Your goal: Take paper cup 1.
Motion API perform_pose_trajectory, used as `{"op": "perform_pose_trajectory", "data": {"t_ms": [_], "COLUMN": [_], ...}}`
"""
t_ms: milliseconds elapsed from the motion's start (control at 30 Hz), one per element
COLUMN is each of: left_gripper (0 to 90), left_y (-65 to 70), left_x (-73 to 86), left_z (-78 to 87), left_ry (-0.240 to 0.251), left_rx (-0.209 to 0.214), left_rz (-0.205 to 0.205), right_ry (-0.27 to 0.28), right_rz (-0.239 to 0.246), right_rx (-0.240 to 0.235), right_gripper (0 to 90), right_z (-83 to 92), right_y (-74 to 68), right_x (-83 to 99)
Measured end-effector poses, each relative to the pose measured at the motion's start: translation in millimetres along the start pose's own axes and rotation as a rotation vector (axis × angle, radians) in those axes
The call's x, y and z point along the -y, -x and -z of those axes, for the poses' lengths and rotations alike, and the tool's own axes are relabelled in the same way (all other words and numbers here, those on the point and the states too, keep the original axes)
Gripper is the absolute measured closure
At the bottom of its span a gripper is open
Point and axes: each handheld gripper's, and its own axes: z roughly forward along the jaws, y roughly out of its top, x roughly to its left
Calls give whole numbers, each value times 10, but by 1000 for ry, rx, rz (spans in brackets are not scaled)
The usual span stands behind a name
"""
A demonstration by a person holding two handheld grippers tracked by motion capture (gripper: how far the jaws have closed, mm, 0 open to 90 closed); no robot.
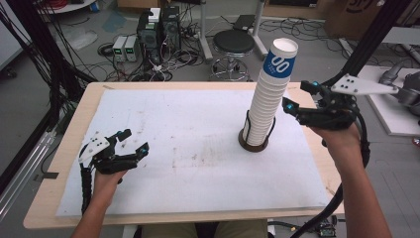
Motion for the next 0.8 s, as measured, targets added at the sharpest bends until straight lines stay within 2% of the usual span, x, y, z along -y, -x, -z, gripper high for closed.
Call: {"op": "perform_pose_trajectory", "data": {"t_ms": [33,67,167,300,433,533,800], "left_gripper": [120,120,120,120,120,120,120], "left_y": [0,1,1,-2,-9,-13,-19], "left_x": [1,2,4,10,13,15,22], "left_z": [-1,-2,-5,-3,-2,-2,-12], "left_ry": [-1,0,-1,-6,-4,-3,-12], "left_rx": [1,2,5,5,5,4,4], "left_rz": [2,3,2,6,7,9,17], "right_ry": [0,-2,-5,-23,-43,-36,-75], "right_rz": [0,10,11,-15,-47,-78,-93], "right_rx": [0,14,20,43,50,43,34], "right_gripper": [205,205,205,204,204,204,204], "right_z": [0,-33,-72,-177,-252,-299,-438], "right_y": [0,34,70,186,280,343,423], "right_x": [0,-97,-193,-399,-493,-557,-685]}}
